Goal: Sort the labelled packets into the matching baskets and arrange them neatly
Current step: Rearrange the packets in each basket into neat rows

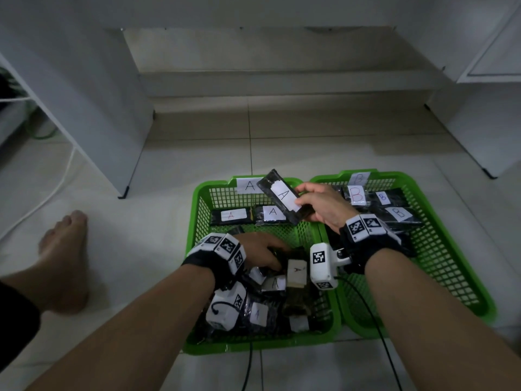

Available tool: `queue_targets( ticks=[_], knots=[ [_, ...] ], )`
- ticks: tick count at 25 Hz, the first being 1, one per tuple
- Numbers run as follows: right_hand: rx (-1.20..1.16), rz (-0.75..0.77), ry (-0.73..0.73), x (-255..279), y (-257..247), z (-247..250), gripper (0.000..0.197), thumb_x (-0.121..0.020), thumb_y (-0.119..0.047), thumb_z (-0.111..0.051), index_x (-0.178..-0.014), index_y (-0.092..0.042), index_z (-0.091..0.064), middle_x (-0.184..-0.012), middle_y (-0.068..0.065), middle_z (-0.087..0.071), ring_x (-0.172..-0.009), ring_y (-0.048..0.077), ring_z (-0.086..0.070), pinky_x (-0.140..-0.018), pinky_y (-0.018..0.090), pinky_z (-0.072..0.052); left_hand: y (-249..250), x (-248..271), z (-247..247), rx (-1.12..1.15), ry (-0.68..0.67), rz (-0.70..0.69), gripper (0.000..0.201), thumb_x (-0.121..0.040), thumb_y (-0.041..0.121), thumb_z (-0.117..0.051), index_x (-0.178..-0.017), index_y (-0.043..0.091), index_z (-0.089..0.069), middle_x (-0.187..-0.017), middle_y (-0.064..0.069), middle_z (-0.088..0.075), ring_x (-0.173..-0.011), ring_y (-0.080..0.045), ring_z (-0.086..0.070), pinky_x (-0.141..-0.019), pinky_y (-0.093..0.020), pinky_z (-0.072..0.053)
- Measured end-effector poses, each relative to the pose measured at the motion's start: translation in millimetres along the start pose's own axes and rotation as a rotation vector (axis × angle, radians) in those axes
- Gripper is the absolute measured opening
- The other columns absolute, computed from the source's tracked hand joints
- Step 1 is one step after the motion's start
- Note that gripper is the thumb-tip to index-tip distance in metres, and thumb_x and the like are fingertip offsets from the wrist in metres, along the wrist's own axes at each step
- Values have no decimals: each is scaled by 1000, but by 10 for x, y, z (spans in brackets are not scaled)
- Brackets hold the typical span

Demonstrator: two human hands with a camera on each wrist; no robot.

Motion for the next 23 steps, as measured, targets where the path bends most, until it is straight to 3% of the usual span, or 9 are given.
queue_targets(
  ticks=[3, 5, 7, 9, 12, 15, 18, 20, 23],
  knots=[
    [117, 17, -1, 8, -39, -19, 24, -93, -3, -62, -109, -19, -69, -119, 10, -67, -104, 23, -67, -82, 35, -60, -39, 75, 151, 15, 81, -13, 42, -87, 40, -66, -128, 38, -61, -124, 10, -64, -103, -11, -62, -95, -30, -51],
    [306, 48, -23, 30, -110, -70, 24, -93, -6, -64, -111, -22, -68, -110, 1, -68, -93, 13, -66, -67, 24, -53, -129, 114, 200, -121, 100, 44, 46, -88, 49, -63, -132, 35, -59, -136, 5, -57, -117, -17, -58, -102, -34, -47],
    [520, 117, -44, 31, -204, -178, 25, -92, -6, -66, -113, -19, -70, -100, -4, -67, -82, 6, -64, -60, 18, -48, -215, 146, 127, -250, -9, 100, 56, -88, 51, -62, -141, 36, -50, -145, 6, -49, -129, -20, -49, -108, -33, -40],
    [714, 197, -22, 1, -285, -311, 24, -87, -2, -71, -106, -17, -74, -94, -5, -66, -80, 7, -65, -66, 21, -54, -238, 173, 79, -176, -101, 102, 55, -88, 45, -66, -140, 36, -52, -142, 8, -53, -123, -17, -55, -104, -31, -43],
    [990, 238, 19, -59, -288, -472, 24, -82, 4, -70, -88, -18, -74, -96, -4, -66, -92, 16, -67, -78, 29, -56, -239, 189, 104, 32, -108, 106, 46, -86, 39, -69, -131, 29, -63, -130, 7, -62, -111, -15, -62, -97, -28, -48],
    [1153, 238, -35, -71, -216, -584, 24, -83, 10, -63, -87, -12, -69, -101, 3, -64, -95, 21, -63, -78, 30, -49, -300, 159, 220, 120, 15, 132, 41, -76, 49, -70, -108, 23, -75, -111, 3, -70, -103, -19, -64, -96, -35, -51],
    [1232, 251, -72, -100, -176, -646, 21, -85, 10, -62, -94, -7, -68, -103, 7, -63, -97, 23, -62, -81, 30, -49, -447, 164, 434, 102, 230, 182, 29, -80, 38, -73, -98, 15, -71, -100, -2, -70, -93, -19, -65, -84, -32, -52],
    [1268, 277, -53, -129, -200, -660, 18, -86, 8, -63, -96, -7, -67, -104, 8, -62, -99, 25, -61, -88, 34, -52, -535, 168, 540, 71, 339, 224, 27, -82, 32, -71, -102, 17, -62, -108, -3, -66, -95, -19, -61, -83, -30, -50],
    [1318, 319, -13, -122, -239, -688, 13, -89, 6, -61, -93, -7, -63, -98, 8, -60, -91, 23, -58, -88, 34, -53, -543, 113, 494, -21, 279, 260, 44, -86, 26, -63, -128, 19, -54, -129, -4, -57, -114, -22, -56, -93, -29, -47]
  ],
)
Point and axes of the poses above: each hand's wrist, its own x-axis away from the middle knuckle, its own z-axis out of the back of the hand, y = z × x, the point moved 9 cm from there along -x, towards the middle knuckle
